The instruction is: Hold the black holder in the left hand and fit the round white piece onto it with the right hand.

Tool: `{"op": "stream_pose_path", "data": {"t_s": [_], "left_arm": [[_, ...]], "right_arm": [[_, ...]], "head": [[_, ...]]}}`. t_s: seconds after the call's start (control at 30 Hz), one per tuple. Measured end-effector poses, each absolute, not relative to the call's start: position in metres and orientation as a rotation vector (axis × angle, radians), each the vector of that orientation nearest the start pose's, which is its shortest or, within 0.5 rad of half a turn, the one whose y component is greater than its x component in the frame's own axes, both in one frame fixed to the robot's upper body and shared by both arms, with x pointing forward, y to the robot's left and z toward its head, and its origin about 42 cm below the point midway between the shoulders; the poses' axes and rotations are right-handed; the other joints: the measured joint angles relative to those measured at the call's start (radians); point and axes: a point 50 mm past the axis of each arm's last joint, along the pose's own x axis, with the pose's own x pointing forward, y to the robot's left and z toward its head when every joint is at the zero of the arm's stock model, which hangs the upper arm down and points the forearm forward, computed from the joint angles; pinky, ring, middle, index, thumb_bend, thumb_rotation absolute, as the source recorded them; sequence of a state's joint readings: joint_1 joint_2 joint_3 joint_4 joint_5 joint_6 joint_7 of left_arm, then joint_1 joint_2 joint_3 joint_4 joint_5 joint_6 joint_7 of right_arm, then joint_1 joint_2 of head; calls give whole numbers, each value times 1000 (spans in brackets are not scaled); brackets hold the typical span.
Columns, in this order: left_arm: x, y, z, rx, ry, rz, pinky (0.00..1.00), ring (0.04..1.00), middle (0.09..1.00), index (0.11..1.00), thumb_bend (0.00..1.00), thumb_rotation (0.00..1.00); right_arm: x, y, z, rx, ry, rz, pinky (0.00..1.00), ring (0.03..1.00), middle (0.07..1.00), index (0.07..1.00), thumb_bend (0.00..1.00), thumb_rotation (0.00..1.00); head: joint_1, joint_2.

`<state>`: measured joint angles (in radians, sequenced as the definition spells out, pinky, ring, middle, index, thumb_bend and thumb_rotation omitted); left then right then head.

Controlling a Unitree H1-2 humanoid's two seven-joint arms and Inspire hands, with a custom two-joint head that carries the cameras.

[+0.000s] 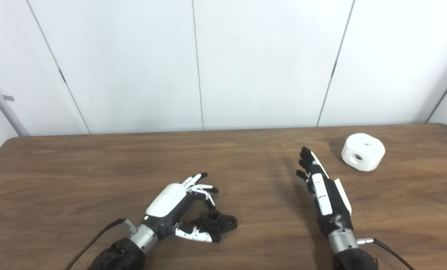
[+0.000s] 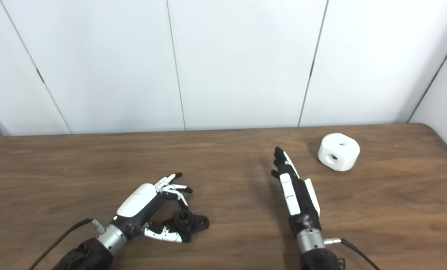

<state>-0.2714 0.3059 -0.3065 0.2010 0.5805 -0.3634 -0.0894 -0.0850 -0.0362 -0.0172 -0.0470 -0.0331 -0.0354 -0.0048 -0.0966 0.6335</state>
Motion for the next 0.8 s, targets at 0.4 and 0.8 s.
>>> {"op": "stream_pose_path", "data": {"t_s": [0.4, 0.8], "left_arm": [[352, 202, 123, 905, -412, -540, 1000, 993, 804, 480, 523, 50], [355, 200, 122, 905, -438, -546, 1000, 982, 792, 480, 523, 48]], "right_arm": [[278, -259, 200, -294, -303, -107, 788, 853, 835, 785, 447, 419], [273, -316, 203, -428, -319, -249, 719, 835, 860, 818, 551, 239]], "head": [[-38, -15], [-115, -46]]}}
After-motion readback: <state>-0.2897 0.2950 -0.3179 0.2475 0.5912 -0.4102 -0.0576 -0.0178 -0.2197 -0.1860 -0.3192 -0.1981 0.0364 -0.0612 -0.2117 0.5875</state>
